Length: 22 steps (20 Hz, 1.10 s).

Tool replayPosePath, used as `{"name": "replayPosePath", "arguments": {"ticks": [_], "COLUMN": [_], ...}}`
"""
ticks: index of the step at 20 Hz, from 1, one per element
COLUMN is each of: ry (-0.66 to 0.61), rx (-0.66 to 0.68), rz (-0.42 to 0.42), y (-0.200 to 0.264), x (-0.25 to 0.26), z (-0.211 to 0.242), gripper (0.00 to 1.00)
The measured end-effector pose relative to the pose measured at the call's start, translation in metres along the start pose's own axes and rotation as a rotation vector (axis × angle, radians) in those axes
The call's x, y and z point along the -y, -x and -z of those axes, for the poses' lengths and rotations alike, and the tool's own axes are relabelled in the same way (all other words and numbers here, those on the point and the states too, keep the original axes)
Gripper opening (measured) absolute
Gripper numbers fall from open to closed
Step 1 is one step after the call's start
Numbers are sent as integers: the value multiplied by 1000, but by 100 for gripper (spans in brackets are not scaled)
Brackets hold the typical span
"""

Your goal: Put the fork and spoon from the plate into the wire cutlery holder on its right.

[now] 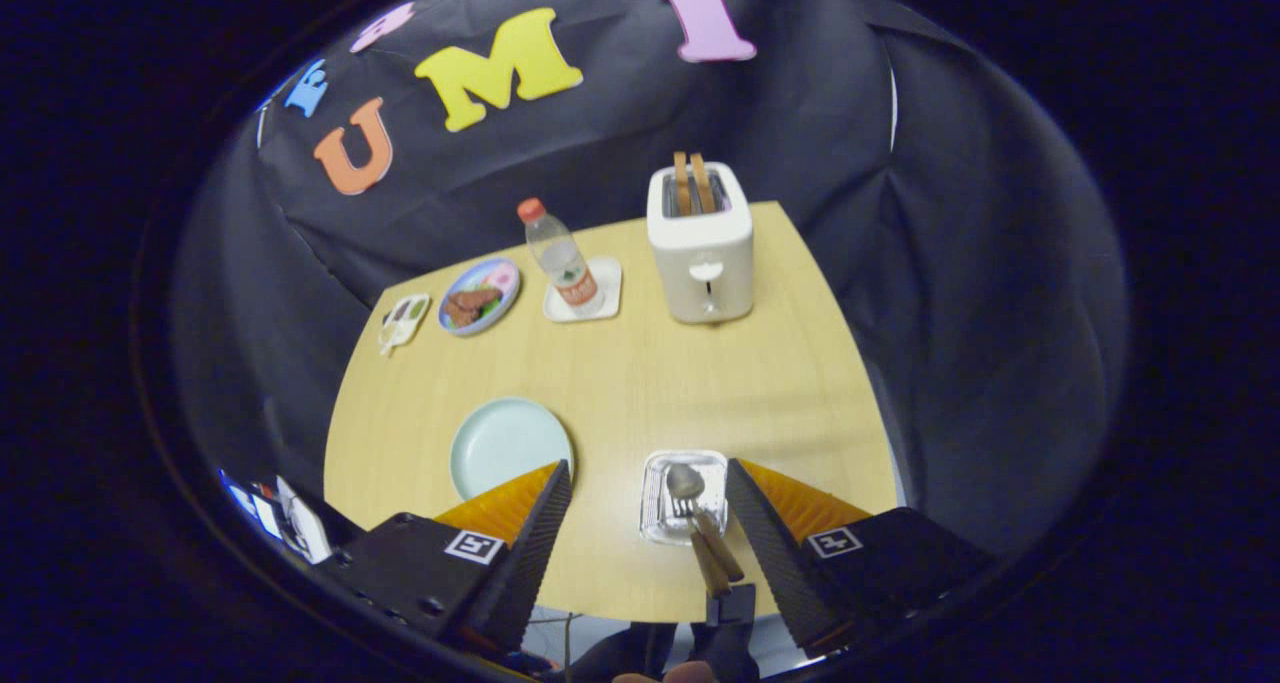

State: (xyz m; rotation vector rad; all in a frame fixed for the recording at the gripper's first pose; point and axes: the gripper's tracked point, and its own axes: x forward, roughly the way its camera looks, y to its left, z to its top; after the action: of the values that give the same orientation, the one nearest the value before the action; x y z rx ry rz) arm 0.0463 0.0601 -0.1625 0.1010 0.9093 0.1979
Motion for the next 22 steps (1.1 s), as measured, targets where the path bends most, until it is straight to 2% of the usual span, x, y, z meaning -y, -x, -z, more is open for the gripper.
{"name": "replayPosePath", "arguments": {"ticks": [6, 12, 15, 22], "ry": [72, 139, 127, 81], "rx": [410, 745, 828, 814], "rz": [-13, 29, 40, 19], "y": [81, 165, 183, 178], "x": [-20, -33, -37, -40], "z": [-76, -107, -99, -81], "gripper": [95, 96, 96, 96]}}
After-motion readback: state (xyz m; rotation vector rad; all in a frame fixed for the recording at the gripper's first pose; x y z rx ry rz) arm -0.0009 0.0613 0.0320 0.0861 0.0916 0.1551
